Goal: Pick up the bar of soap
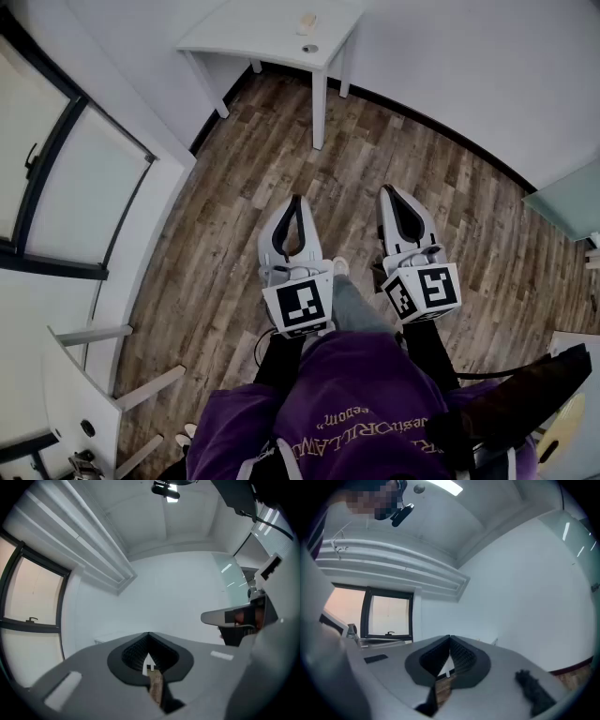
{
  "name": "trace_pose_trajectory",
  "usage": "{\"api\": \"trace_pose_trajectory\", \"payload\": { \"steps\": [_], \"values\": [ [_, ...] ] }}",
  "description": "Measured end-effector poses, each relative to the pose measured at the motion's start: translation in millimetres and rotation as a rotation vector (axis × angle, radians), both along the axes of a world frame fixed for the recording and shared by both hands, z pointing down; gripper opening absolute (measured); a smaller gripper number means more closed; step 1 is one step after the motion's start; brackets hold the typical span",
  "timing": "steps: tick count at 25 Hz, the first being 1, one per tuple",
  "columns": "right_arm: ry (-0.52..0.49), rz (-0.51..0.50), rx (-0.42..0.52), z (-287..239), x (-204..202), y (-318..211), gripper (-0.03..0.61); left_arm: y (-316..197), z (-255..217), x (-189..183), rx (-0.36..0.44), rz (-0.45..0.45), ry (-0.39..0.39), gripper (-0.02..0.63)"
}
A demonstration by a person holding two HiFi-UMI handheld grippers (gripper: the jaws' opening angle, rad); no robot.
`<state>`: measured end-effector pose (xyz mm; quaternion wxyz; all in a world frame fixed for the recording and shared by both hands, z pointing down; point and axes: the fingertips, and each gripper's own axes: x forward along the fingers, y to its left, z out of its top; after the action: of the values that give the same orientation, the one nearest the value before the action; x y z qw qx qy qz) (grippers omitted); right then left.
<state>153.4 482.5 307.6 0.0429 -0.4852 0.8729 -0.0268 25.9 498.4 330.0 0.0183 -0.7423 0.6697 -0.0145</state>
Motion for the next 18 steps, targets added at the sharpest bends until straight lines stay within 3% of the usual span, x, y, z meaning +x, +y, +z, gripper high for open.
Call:
{"api": "trace_pose_trajectory", "payload": {
  "steps": [18],
  "values": [
    [0.028,-0.114,-0.038,4.1,-16.8,-212.2,0.008,-194.0,-4.9,-1.8,-0.015,-0.087,-0.041,0.006]
  ]
}}
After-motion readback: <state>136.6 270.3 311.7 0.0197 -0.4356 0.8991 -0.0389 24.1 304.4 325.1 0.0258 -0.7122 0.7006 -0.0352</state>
